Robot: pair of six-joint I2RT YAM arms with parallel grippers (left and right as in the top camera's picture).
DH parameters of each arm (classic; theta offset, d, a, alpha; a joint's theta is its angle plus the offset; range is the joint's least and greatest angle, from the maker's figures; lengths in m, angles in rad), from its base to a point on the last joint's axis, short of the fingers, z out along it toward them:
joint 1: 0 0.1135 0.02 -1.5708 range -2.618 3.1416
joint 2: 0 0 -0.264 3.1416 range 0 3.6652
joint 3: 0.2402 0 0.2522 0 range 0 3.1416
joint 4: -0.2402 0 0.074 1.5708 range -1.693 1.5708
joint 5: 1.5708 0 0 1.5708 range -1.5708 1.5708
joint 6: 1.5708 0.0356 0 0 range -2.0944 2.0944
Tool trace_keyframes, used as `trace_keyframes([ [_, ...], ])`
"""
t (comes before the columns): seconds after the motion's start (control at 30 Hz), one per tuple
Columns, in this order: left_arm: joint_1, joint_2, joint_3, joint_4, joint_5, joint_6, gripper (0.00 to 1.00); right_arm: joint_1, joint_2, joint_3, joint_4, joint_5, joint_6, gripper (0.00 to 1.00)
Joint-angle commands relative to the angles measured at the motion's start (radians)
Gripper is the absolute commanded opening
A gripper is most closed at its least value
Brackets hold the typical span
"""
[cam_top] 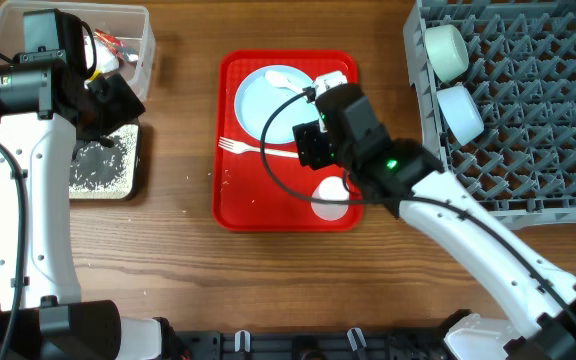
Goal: Sort waste into correct bins and load items into the dishwasher rack
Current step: 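Reach the right gripper to the yellow cup on the red tray and grasp it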
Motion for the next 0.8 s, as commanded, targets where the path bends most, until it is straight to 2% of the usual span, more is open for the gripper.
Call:
trace_keyframes([
  [0.0,0.005,0.006,0.003,-0.019,-0.045,0.027,1.0,-0.054,0.023,0.237,-0.126,-0.084,-0.026,0.81],
  [0.17,0.005,0.006,0.003,-0.055,-0.08,0.027,1.0,-0.172,0.204,0.55,-0.415,-0.183,-0.104,0.86],
  [0.27,0.005,0.006,0.003,-0.058,-0.08,0.027,1.0,-0.21,0.327,0.633,-0.504,-0.196,-0.146,0.99],
  [0.3,0.005,0.006,0.003,-0.058,-0.08,0.027,1.0,-0.217,0.369,0.647,-0.52,-0.207,-0.164,0.99],
  [0.5,0.005,0.006,0.003,-0.058,-0.079,0.027,1.0,-0.225,0.528,0.652,-0.52,-0.24,-0.179,1.0],
  [0.67,0.005,0.006,0.003,-0.059,-0.076,0.026,1.0,-0.225,0.594,0.651,-0.488,-0.239,-0.156,1.0],
  [0.73,0.005,0.006,0.003,-0.059,-0.076,0.026,1.0,-0.225,0.614,0.651,-0.482,-0.237,-0.14,0.99],
  [0.77,0.005,0.006,0.003,-0.059,-0.076,0.026,1.0,-0.225,0.621,0.651,-0.482,-0.236,-0.129,0.94],
])
